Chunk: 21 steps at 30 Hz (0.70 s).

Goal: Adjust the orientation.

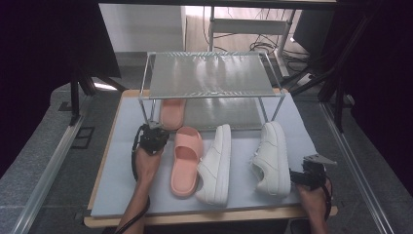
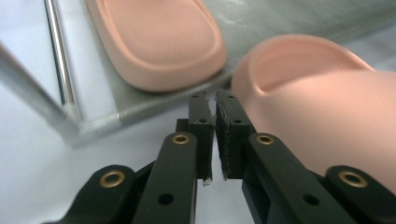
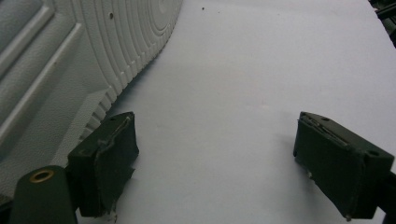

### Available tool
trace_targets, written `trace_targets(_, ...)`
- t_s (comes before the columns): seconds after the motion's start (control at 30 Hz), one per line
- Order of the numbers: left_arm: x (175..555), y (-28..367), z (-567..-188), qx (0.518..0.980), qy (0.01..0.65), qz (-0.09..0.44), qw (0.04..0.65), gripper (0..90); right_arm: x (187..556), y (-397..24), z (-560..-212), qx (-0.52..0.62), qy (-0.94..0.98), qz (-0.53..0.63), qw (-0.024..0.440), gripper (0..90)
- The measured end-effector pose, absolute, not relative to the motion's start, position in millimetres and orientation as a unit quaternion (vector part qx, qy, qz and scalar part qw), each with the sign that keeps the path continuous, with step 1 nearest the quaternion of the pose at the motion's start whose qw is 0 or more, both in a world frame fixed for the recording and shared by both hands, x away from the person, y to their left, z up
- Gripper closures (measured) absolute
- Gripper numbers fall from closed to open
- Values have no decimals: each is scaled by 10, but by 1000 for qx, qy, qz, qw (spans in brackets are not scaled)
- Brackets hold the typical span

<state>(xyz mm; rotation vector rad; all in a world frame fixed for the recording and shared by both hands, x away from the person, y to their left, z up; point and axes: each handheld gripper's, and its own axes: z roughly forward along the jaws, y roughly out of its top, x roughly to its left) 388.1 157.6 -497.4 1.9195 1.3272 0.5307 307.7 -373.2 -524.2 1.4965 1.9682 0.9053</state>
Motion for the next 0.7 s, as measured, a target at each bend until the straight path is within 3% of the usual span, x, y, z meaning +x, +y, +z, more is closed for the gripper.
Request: trace_targets(0.7,3113,1556,-4701,758,483,180,400,681,3075,-3731,-5243,550,723,333,252,139)
